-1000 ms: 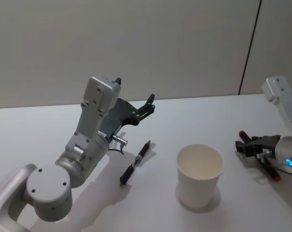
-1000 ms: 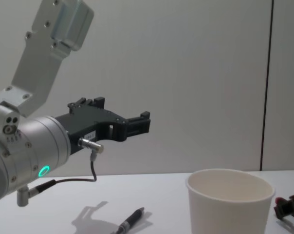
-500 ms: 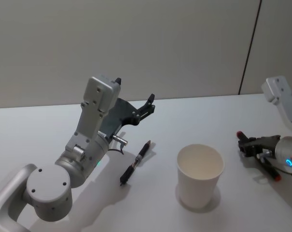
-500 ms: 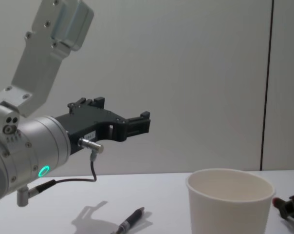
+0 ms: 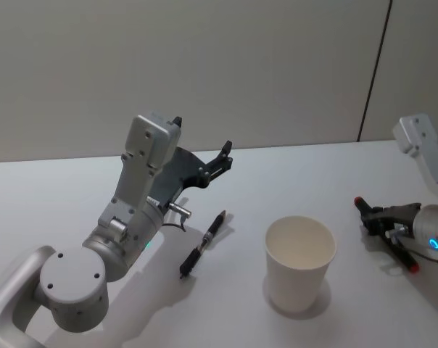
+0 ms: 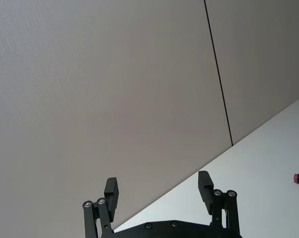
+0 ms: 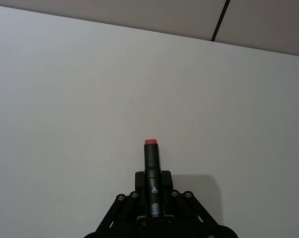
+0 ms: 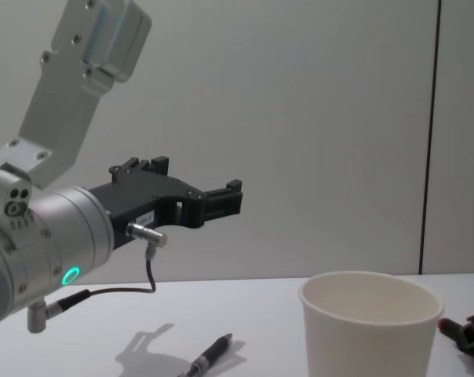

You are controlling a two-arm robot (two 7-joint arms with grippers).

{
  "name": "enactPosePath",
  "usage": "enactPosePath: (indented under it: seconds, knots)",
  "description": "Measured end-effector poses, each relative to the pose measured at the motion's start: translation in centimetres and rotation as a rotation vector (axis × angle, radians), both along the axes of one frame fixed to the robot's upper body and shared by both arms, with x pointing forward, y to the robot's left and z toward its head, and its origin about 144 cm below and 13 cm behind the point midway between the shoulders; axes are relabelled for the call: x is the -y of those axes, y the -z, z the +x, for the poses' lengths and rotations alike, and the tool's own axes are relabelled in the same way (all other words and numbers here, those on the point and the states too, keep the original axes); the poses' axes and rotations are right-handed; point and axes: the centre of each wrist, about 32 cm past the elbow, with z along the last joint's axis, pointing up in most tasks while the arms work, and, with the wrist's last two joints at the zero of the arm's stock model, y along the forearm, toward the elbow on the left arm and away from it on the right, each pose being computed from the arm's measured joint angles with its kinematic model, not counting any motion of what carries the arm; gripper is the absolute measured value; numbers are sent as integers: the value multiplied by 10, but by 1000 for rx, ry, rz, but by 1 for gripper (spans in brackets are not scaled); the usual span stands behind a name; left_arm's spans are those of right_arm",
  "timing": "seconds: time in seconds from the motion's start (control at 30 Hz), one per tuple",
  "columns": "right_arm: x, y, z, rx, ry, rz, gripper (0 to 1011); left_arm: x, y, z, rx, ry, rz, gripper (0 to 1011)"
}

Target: Place the pen into the pen holder.

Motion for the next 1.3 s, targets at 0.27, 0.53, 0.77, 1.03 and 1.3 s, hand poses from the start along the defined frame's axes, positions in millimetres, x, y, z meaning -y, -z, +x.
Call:
enactPosePath:
  seconds: [0.27, 0.53, 0.77, 1.03, 1.3]
  knots:
    - [0, 0, 0, 0, 0, 0, 181, 0, 0, 0, 0, 0, 0, 1001]
    - [-3, -3, 3, 18, -13, 1, 181, 0, 0, 0, 0, 0, 0, 1001]
    - [-12, -15, 8, 89, -46, 14, 181, 0, 0, 0, 0, 0, 0, 1001]
    - [-23, -31, 10, 200, -85, 39, 181, 0, 0, 0, 0, 0, 0, 1001]
    - [-31, -48, 10, 315, -115, 68, 181, 0, 0, 0, 0, 0, 0, 1001]
